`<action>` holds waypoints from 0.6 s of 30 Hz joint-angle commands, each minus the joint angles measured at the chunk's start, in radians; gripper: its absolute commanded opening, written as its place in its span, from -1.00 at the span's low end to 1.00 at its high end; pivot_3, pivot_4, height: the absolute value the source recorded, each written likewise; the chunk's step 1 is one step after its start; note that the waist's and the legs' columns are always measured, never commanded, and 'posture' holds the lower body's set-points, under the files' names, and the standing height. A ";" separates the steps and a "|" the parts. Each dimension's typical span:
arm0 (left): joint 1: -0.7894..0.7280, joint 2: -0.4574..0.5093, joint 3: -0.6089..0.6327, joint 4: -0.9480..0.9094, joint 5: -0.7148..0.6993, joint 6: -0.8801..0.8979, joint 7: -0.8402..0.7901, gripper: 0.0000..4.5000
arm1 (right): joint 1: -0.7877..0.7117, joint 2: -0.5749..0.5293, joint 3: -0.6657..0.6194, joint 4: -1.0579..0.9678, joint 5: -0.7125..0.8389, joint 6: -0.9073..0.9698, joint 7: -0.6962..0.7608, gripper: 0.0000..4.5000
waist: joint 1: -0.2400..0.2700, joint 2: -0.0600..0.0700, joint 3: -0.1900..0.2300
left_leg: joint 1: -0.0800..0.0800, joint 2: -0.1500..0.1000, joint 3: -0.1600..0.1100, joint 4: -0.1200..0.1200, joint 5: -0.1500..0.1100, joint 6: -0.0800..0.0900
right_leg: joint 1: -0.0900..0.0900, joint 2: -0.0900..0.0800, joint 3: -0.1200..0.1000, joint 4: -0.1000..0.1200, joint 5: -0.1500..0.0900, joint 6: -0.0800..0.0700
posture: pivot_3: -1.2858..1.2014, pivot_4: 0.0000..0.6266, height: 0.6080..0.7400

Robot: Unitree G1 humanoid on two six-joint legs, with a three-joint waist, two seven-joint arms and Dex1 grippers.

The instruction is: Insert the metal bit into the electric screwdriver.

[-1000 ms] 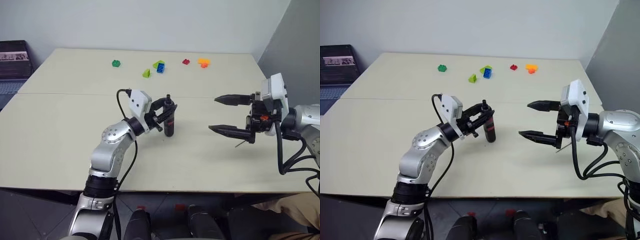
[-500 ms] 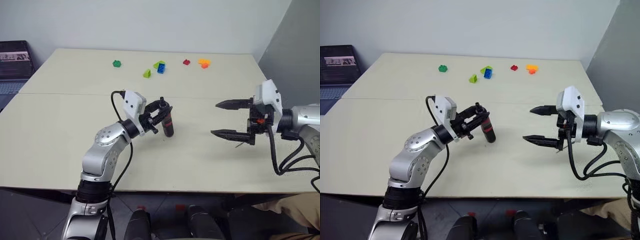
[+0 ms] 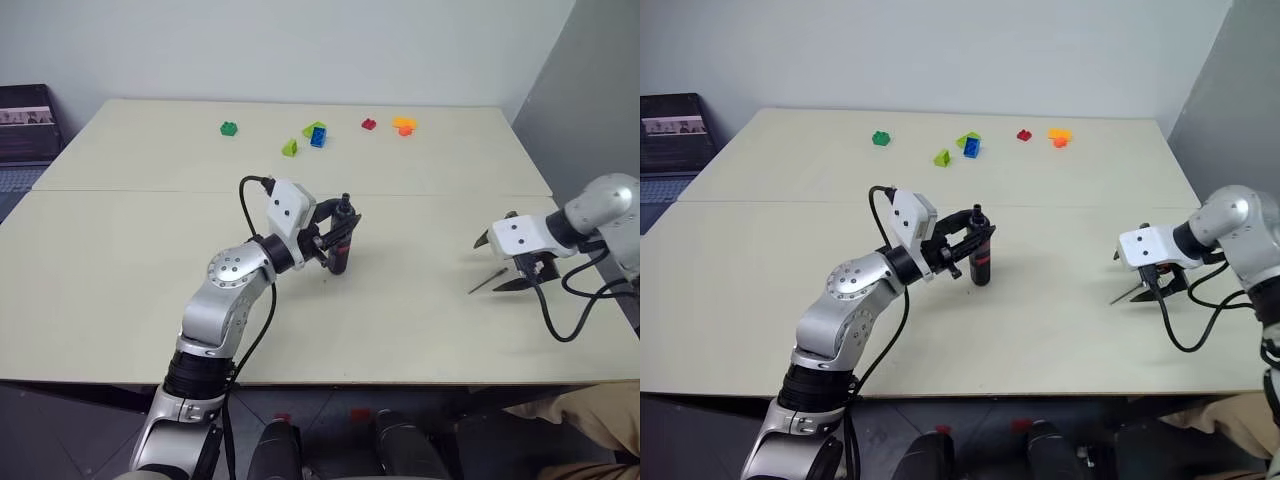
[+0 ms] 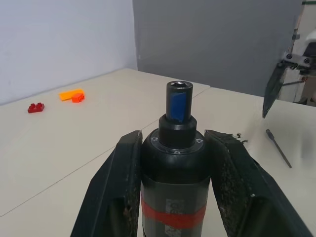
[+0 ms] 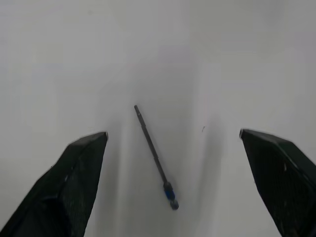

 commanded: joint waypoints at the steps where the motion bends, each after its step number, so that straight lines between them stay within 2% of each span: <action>1: 0.011 -0.004 -0.009 -0.027 -0.004 0.010 0.003 -0.28 | -0.095 0.039 0.048 0.192 -0.119 -0.173 0.009 1.00 | 0.000 0.000 0.000 | 0.000 0.000 0.000 0.000 0.000 0.000 | 0.001 0.000 0.000 0.000 0.000 0.000 | 0.03 -0.52 1.00; 7: 0.018 0.001 0.004 -0.040 -0.006 0.022 0.013 -0.28 | -0.177 0.099 0.110 0.401 -0.259 -0.338 -0.071 1.00 | -0.002 0.001 0.000 | 0.001 -0.001 0.000 0.000 0.000 0.000 | 0.002 -0.001 0.000 -0.002 0.001 -0.002 | 0.03 -0.52 1.00; 12: 0.023 0.002 0.009 -0.052 -0.009 0.033 0.020 -0.28 | -0.214 0.138 0.134 0.513 -0.335 -0.405 -0.147 1.00 | -0.007 0.001 0.000 | 0.002 -0.001 0.000 0.000 0.000 0.000 | 0.003 -0.001 0.000 -0.001 0.001 -0.001 | 0.03 -0.52 1.00; 15: 0.024 0.002 0.013 -0.058 -0.012 0.039 0.024 -0.28 | -0.224 0.156 0.142 0.553 -0.375 -0.431 -0.193 0.79 | -0.009 0.001 0.000 | 0.002 -0.001 -0.001 0.000 0.000 0.000 | 0.003 -0.001 0.000 -0.001 0.001 -0.002 | 0.03 -0.52 1.00; 18: 0.024 0.000 0.017 -0.060 -0.011 0.042 0.027 -0.28 | -0.227 0.170 0.140 0.578 -0.393 -0.442 -0.210 0.44 | -0.012 0.001 0.000 | 0.006 -0.001 -0.001 0.000 0.000 0.000 | 0.008 -0.001 -0.001 -0.002 0.001 -0.001 | 0.03 -0.52 1.00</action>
